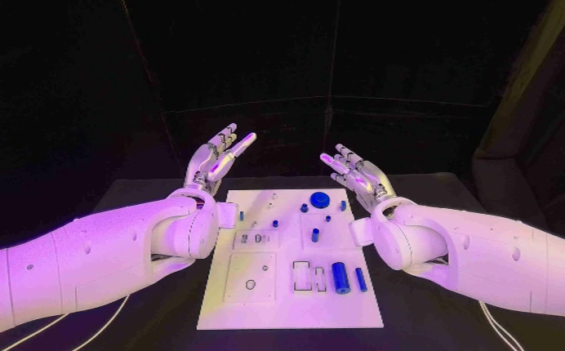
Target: Assemble the parts on the task board
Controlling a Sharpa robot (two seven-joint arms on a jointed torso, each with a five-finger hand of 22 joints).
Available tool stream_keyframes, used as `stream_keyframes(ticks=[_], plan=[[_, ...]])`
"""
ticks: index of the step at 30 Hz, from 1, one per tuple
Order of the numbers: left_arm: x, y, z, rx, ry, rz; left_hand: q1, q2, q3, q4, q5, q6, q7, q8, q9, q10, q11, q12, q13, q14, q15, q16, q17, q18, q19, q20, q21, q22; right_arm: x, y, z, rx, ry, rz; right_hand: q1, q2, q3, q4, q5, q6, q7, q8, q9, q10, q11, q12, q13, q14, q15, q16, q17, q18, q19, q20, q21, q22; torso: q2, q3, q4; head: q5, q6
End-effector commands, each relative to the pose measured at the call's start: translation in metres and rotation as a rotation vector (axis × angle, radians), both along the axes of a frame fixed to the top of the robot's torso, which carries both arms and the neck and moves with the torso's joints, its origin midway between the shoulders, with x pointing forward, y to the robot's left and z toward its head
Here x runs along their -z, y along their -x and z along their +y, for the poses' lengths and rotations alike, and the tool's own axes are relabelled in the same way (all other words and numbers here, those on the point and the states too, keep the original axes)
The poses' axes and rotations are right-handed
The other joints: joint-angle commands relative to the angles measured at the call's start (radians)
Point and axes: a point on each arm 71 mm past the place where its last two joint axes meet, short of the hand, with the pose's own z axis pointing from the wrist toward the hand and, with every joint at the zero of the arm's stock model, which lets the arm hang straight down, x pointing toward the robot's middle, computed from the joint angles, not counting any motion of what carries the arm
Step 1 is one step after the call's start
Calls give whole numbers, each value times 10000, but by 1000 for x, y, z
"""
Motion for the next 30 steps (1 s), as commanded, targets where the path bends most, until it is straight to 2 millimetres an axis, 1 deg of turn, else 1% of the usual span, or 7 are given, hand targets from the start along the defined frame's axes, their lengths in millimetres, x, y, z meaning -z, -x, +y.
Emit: stream_keyframes(ticks=[1,5,7,11,16,21,30], plan=[[-13,1,-2,508,846,-1488,346,53,-86,-12,53,123,1514,63,17,41,145,57,19,162,75,93,31,152,28,116,68,17,-1,2,12,-1747,153,-3,1426,265,326,-1038,-108,697,1455,189,112,801,444,176,113,847,410,195,126,73,592,177,461,220,0,-1,-1,1,0],[-13,1,-2,514,851,-1502,362,78,-71,-48,52,229,1564,89,34,179,228,85,40,288,161,221,71,72,42,119,79,23,-1,2,13,-2031,235,21,2509,113,741,-1601,-263,2546,1635,672,385,3460,702,831,419,3534,627,930,431,256,2014,98,1291,625,0,-1,-1,1,0],[-11,-2,8,528,1075,-1235,388,100,-58,-79,53,374,1594,120,54,472,297,143,79,594,249,414,138,-2,153,127,116,48,-3,-15,-6,-1619,1557,-1123,2958,-36,916,-1707,-277,3787,1607,1007,540,5300,630,1307,568,5316,484,1410,566,544,3413,131,2068,982,-24,-28,-20,21,-255],[-11,-1,12,920,1162,-1242,455,236,-16,-117,47,1466,1619,387,207,2310,341,599,323,1620,270,963,325,-48,973,111,401,222,-9,-23,-15,-1572,2497,-1877,3380,-133,1182,-1775,-196,6190,1390,1622,783,7480,291,1808,620,7594,58,1943,639,986,4991,115,2920,1293,59,-74,-41,30,-264],[-13,1,17,1133,1118,-1338,753,362,85,-332,50,3800,1555,1010,507,5623,89,1621,698,3211,-131,1715,529,303,3234,69,1228,668,-24,-34,-23,-1631,3728,-2903,3691,-384,1464,-1777,-165,7673,1132,1717,736,8430,-4,1687,468,8925,-320,2044,546,1137,6042,-114,3430,1404,231,-40,-4,41,-280],[-13,2,21,1264,1043,-1370,963,397,166,-551,56,5745,1428,1459,688,6701,-148,1923,687,4330,-448,2033,561,634,5046,37,1900,963,-38,-43,-28,-1849,5189,-3894,3886,-640,1805,-1792,-37,8435,982,1623,613,9360,-258,1488,463,9997,-708,1996,513,1106,7075,-559,4185,1690,382,-9,83,24,-259],[-18,15,28,1847,854,-1448,1104,452,276,-888,48,6506,1152,1325,525,7780,-471,1887,494,5734,-837,2052,415,851,6385,-95,2255,979,-58,-54,-24,-2595,8376,-5328,3771,-1077,2415,-1788,251,9360,692,1408,546,10676,-633,1084,469,11605,-1209,1867,505,1084,7763,-1160,6010,2696,702,-8,116,-18,-177]])
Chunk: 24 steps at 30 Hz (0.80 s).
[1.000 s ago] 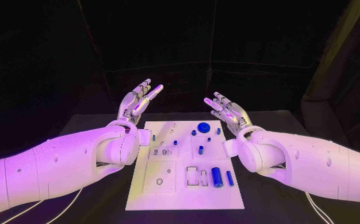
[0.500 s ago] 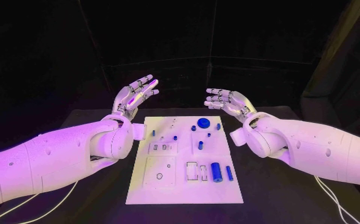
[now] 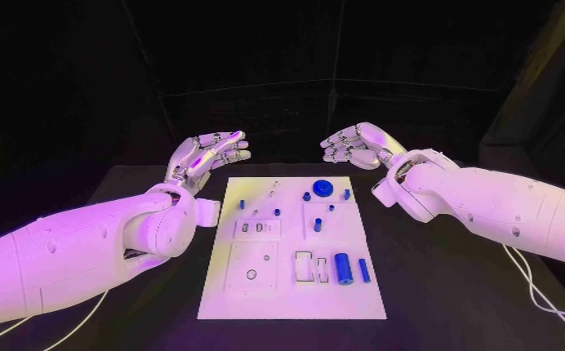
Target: Assemble the parts on the task board
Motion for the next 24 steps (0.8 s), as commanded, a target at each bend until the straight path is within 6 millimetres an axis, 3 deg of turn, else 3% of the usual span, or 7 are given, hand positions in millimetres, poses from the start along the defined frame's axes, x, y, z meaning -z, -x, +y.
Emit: stream_keyframes(ticks=[1,2,5,8,15,20,24], plan=[[-12,9,-4,709,147,-1202,124,19,6,-95,34,154,290,-35,-26,245,-62,-8,-13,233,-62,-30,-30,157,174,-52,63,-35,-4,-1,9,-507,2810,-1077,5,-453,620,-14,245,1041,-253,-173,-52,1315,-329,-393,-12,1702,-482,-28,-20,78,794,-508,1720,925,260,-15,28,-25,58],[-13,11,-4,731,136,-1231,128,19,13,-121,33,199,273,-45,-38,309,-81,-19,-20,297,-80,-45,-44,156,225,-70,63,-46,-5,-2,11,-532,3186,-1207,-13,-513,725,-15,248,1098,-287,-226,-51,1405,-348,-469,-8,1888,-537,-51,-27,75,836,-551,1988,1082,299,-15,33,-32,49],[-16,19,-5,842,189,-1329,190,35,75,-253,35,347,209,-74,-74,508,-142,-57,-36,484,-136,-99,-88,153,382,-126,55,-83,-9,-6,18,-615,4567,-1586,-123,-714,906,1,-53,1272,-376,-338,-45,1643,-539,-621,8,3398,-846,652,401,132,1019,-778,2649,1459,479,-40,82,-32,185],[-20,27,-8,1040,314,-1354,206,42,99,-297,35,381,199,-91,-87,540,-151,-88,-45,513,-141,-133,-109,149,409,-135,38,-102,-9,-8,26,-683,5674,-1835,-263,-830,1013,17,-366,1332,-466,-457,-52,1755,-622,-729,14,3933,-968,990,715,135,1231,-899,3062,1679,623,-54,150,-76,228],[-25,36,-14,1366,513,-1352,203,49,123,-350,34,446,183,-110,-104,590,-164,-135,-56,556,-149,-183,-139,146,442,-146,9,-132,-6,-11,40,-860,7271,-1944,-604,-1051,1245,32,-533,1313,-555,-753,-51,1505,-684,-860,21,4271,-1058,1920,1506,132,1592,-1017,3701,2002,889,-62,268,-151,256],[-25,37,-16,1458,635,-1292,161,28,114,-371,34,451,196,-149,-124,584,-153,-193,-69,559,-142,-237,-168,141,455,-146,-20,-157,-3,-13,48,-1037,7872,-1810,-782,-1142,1494,46,-583,1239,-578,-926,-45,1279,-689,-834,28,4213,-1070,3035,2246,129,1772,-1036,4178,2256,1012,-89,284,-223,215],[-25,36,-17,1498,701,-1279,145,19,109,-378,34,444,203,-167,-133,577,-146,-217,-74,556,-137,-259,-179,139,458,-145,-32,-167,0,-15,52,-1147,8133,-1672,-826,-1209,1625,63,-755,1059,-564,-950,-54,898,-619,-855,15,4224,-1047,3688,2673,127,1797,-1006,4462,2419,1096,-89,280,-233,237]])
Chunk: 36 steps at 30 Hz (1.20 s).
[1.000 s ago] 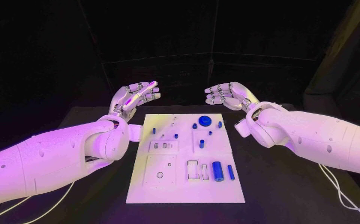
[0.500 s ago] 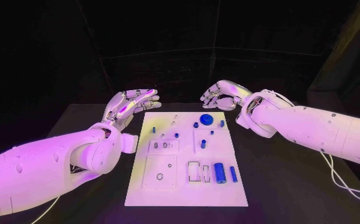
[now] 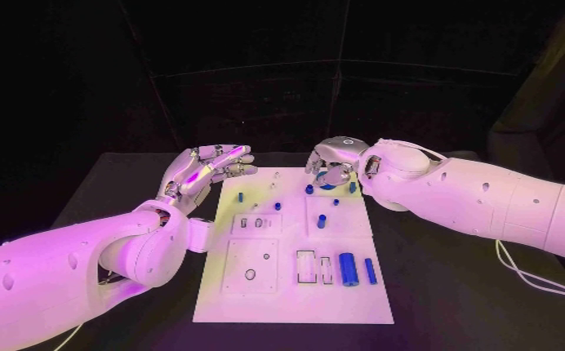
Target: Assemble the parts on the task board
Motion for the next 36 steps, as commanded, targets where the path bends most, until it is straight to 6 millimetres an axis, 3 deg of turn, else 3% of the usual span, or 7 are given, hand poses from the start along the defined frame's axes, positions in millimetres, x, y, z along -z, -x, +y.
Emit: stream_keyframes(ticks=[1,5,16,20,25,36], plan=[[-9,2,-1,167,504,-960,-2,-26,-16,-74,35,66,123,-60,-19,48,6,-64,-12,63,8,-67,-25,139,68,-22,-50,-22,4,-2,1,101,1072,119,-104,-46,91,14,-96,-116,2,-18,-8,-179,32,-21,0,420,-12,395,257,113,119,35,238,204,153,-9,5,-20,18],[-9,2,-2,215,545,-941,-2,-26,-16,-74,35,66,123,-60,-19,48,6,-64,-12,63,8,-67,-25,139,68,-22,-50,-22,5,-4,5,59,1166,141,-93,-52,240,8,-91,-170,5,-10,-2,-261,46,10,2,318,0,974,630,-4,453,52,910,1066,234,-10,-2,-26,10],[-9,3,-5,381,622,-879,-29,-18,-8,-97,35,60,137,-106,-33,40,19,-125,-17,67,18,-124,-54,137,82,-16,-80,-49,6,-7,9,27,1279,187,-105,2,462,22,-75,-146,25,6,6,-321,68,25,-1,177,19,1466,937,-93,681,75,1448,1757,349,-19,54,-74,7],[-9,3,-5,427,644,-859,-29,-18,-8,-97,35,60,137,-106,-33,40,19,-125,-17,67,18,-124,-54,137,82,-16,-80,-49,6,-9,10,25,1263,148,-141,22,622,22,-94,-119,24,4,5,-271,70,48,-3,175,20,1772,1106,-195,983,84,1896,2425,393,-11,59,-48,0],[-8,2,-5,430,662,-807,-29,-18,-8,-97,35,60,137,-106,-33,40,19,-125,-17,67,18,-124,-54,137,82,-16,-80,-49,6,-11,11,29,1241,99,-205,70,919,31,-156,-55,23,10,7,-148,56,76,-7,234,18,2815,2116,-345,1440,87,2557,3420,425,-10,85,-51,4],[-8,3,-5,475,688,-736,-41,-7,-2,-103,35,58,143,-123,-37,36,25,-148,-18,69,22,-146,-65,137,86,-14,-93,-60,8,-14,10,90,1391,244,-294,76,1356,45,-218,20,26,10,7,-60,45,54,-12,160,32,3678,2898,-439,1672,97,3037,4096,516,12,74,-15,-51]])
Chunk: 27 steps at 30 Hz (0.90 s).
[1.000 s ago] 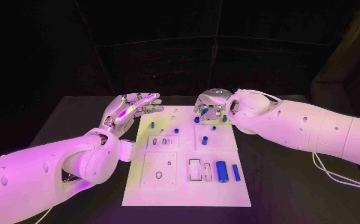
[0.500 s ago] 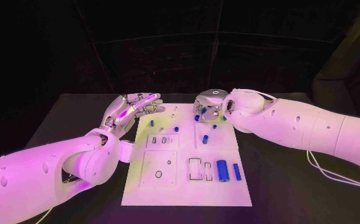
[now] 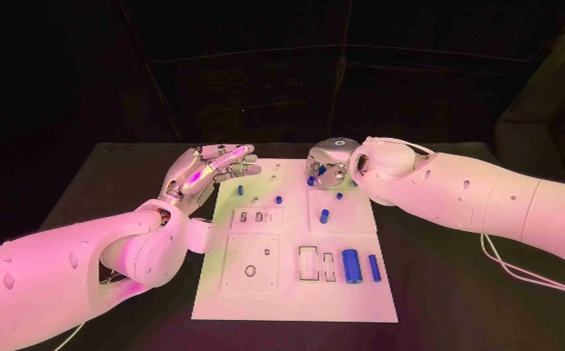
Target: Assemble the parts on the task board
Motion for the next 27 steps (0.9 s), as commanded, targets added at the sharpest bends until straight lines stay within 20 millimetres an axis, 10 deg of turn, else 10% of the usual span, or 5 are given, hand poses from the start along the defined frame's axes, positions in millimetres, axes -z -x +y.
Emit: stream_keyframes(ticks=[1,27], plan=[[-8,2,0,61,463,-777,-41,-7,-2,-47,35,62,147,-23,-17,37,24,-51,-11,70,22,-40,-8,139,87,-14,-51,-10,0,0,0,-81,151,79,-134,-44,137,26,-59,112,-10,14,8,96,14,12,-8,136,31,120,83,-126,87,9,85,79,46,12,1,3,-25],[-8,0,3,20,409,-710,-49,17,11,-56,35,68,148,-39,-20,40,27,-76,-11,77,25,-64,-21,138,93,-11,-66,-23,-4,0,1,-45,-551,-110,-568,9,808,504,-82,850,-167,212,102,804,-155,154,35,219,-67,1900,1876,-392,867,-38,1096,1765,117,23,5,46,-91]])
